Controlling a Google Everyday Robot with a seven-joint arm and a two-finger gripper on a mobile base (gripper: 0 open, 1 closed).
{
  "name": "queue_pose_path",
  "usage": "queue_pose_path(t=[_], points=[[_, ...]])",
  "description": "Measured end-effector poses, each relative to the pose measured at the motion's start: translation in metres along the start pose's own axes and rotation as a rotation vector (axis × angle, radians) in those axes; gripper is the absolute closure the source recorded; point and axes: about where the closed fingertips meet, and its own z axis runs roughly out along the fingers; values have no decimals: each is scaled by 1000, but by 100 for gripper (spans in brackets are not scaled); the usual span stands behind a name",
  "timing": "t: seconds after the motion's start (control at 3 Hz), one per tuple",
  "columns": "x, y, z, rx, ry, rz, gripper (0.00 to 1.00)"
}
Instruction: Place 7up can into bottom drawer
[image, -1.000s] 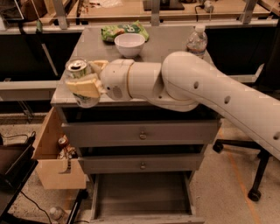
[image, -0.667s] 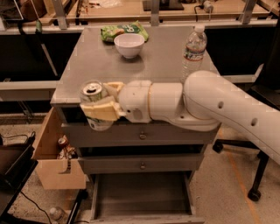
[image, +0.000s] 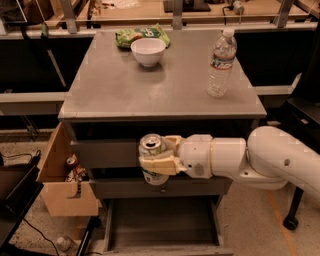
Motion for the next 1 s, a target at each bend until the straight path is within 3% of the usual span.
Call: queue_pose_path(t=[0.33, 1.0], points=[[64, -26, -17, 75, 16, 50, 100], [56, -25, -7, 64, 34, 18, 100]])
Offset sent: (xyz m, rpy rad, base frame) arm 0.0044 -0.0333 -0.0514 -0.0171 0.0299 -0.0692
